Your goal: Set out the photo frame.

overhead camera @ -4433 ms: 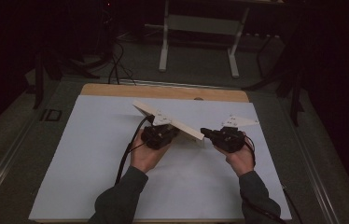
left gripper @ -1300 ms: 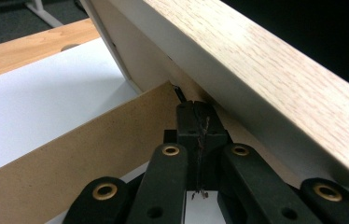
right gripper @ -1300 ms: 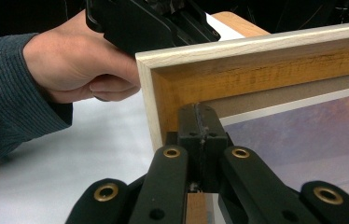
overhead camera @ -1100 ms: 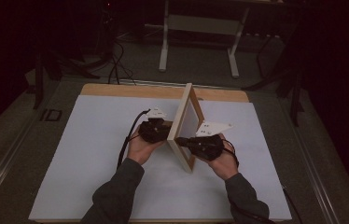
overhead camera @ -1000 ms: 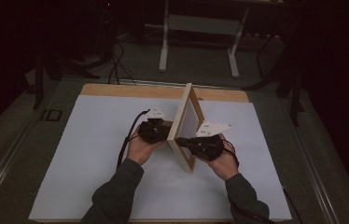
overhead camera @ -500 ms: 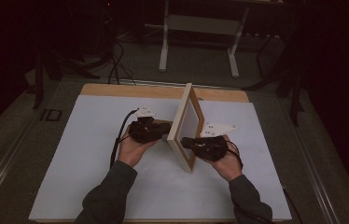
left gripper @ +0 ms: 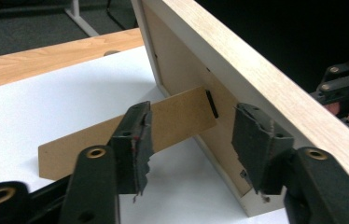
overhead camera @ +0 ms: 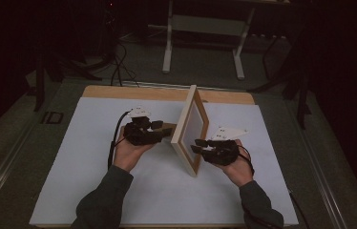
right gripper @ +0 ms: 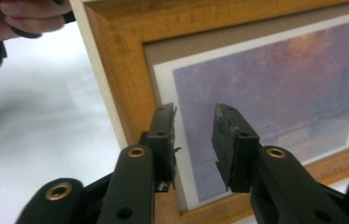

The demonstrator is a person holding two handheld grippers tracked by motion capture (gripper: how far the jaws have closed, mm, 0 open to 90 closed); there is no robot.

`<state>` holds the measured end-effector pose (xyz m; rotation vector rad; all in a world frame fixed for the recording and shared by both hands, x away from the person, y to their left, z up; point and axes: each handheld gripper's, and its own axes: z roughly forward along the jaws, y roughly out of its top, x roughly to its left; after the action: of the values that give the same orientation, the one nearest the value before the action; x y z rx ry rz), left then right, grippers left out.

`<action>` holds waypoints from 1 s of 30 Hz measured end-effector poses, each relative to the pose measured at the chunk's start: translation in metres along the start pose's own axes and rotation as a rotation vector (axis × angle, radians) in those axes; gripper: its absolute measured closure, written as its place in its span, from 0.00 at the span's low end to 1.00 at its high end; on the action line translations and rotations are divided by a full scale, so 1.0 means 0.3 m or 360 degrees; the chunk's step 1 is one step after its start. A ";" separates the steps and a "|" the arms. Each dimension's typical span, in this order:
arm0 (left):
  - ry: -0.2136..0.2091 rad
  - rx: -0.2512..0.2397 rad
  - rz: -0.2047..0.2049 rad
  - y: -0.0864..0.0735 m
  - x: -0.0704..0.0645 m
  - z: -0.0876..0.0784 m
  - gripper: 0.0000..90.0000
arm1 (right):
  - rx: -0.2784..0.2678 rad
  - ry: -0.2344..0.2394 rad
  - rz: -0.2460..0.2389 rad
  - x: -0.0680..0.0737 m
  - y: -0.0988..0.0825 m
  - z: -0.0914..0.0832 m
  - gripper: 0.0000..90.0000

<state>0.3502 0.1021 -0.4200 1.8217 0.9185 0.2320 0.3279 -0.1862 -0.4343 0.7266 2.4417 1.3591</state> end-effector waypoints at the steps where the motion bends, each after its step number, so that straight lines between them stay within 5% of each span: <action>1: -0.0003 -0.0004 -0.0009 0.001 -0.001 -0.005 0.51 | -0.0002 -0.0003 0.0004 -0.003 -0.003 -0.002 0.74; 16: -0.0050 -0.0079 -0.0035 0.016 -0.035 -0.055 0.42 | 0.0020 -0.0106 0.0106 -0.031 -0.035 -0.008 0.63; 30: -0.0123 -0.0075 0.0029 0.031 -0.123 -0.050 0.31 | 0.0026 -0.0141 0.0153 -0.040 -0.051 -0.008 0.59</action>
<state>0.3211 0.0861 -0.3961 1.7839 0.8362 0.1914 0.3325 -0.2012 -0.4461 0.8992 2.3793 1.3123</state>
